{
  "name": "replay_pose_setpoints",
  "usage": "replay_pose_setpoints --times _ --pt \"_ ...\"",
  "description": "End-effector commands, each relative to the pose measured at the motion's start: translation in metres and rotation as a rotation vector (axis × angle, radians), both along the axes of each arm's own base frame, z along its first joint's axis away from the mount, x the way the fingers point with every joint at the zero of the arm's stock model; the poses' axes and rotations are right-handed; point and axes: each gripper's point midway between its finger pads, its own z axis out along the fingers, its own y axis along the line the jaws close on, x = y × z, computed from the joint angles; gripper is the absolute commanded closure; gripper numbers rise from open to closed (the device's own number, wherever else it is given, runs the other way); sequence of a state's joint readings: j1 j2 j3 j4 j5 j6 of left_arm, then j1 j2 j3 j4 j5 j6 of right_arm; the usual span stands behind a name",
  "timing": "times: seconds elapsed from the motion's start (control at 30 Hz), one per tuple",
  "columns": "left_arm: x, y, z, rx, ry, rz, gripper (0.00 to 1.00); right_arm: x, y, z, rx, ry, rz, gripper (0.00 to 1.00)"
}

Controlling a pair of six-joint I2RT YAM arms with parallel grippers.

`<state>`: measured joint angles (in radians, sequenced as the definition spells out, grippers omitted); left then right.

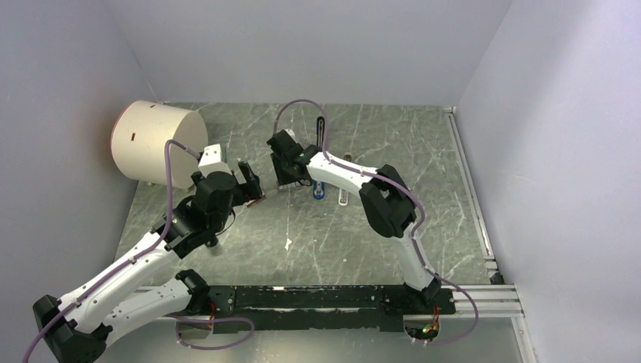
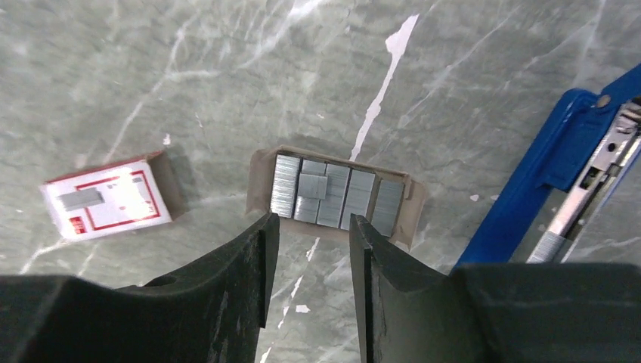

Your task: Load the staples into the stapler

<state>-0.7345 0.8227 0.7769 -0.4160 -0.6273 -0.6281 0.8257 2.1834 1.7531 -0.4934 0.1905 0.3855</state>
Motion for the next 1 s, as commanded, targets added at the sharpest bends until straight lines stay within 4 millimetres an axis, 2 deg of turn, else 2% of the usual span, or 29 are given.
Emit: replay_pose_setpoints --times 0.0,0.53,0.97 --pt "0.001 0.005 0.007 -0.013 -0.021 0.027 0.02 -0.003 0.000 -0.007 -0.056 0.017 0.020 0.56" --pt "0.002 0.004 0.006 -0.008 -0.017 0.024 0.02 0.006 0.007 -0.028 -0.084 0.036 0.002 0.58" --pt "0.003 0.001 0.002 -0.003 -0.006 0.014 0.02 0.008 0.004 -0.038 -0.112 0.033 0.001 0.72"
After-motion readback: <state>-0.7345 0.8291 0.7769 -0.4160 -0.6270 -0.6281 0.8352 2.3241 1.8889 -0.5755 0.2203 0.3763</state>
